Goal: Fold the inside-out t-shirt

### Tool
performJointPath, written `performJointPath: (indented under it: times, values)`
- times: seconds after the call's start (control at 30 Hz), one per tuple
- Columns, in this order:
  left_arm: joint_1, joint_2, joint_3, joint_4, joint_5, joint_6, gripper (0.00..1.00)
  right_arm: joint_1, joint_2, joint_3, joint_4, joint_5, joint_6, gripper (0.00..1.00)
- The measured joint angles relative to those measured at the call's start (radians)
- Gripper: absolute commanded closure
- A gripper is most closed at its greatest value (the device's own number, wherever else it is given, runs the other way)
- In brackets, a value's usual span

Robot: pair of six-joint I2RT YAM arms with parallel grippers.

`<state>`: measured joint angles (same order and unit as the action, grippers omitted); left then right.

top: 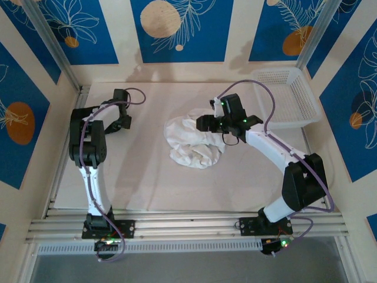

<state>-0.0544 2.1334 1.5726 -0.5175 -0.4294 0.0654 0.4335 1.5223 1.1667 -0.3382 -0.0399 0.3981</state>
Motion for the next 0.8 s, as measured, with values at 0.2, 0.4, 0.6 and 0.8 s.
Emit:
performJointPath:
  times: [0.2,0.4,0.6,0.8]
  values:
    - [0.006,-0.034,-0.003,0.0,0.006,-0.003,0.16,0.0,0.006,-0.002,-0.111,0.118,-0.052,0.36]
    - [-0.164,-0.343,-0.241,0.121,0.149,-0.09,0.15,0.019,0.016,-0.039,-0.179,0.183,-0.074,0.36]
    - [-0.385,-0.542,-0.54,0.362,0.492,-0.241,0.23,0.09,0.022,-0.103,-0.22,0.168,-0.071,0.36]
    - [-0.414,-0.398,-0.591,0.458,0.673,-0.347,0.45,0.122,0.137,-0.109,-0.206,0.141,-0.058,0.49]
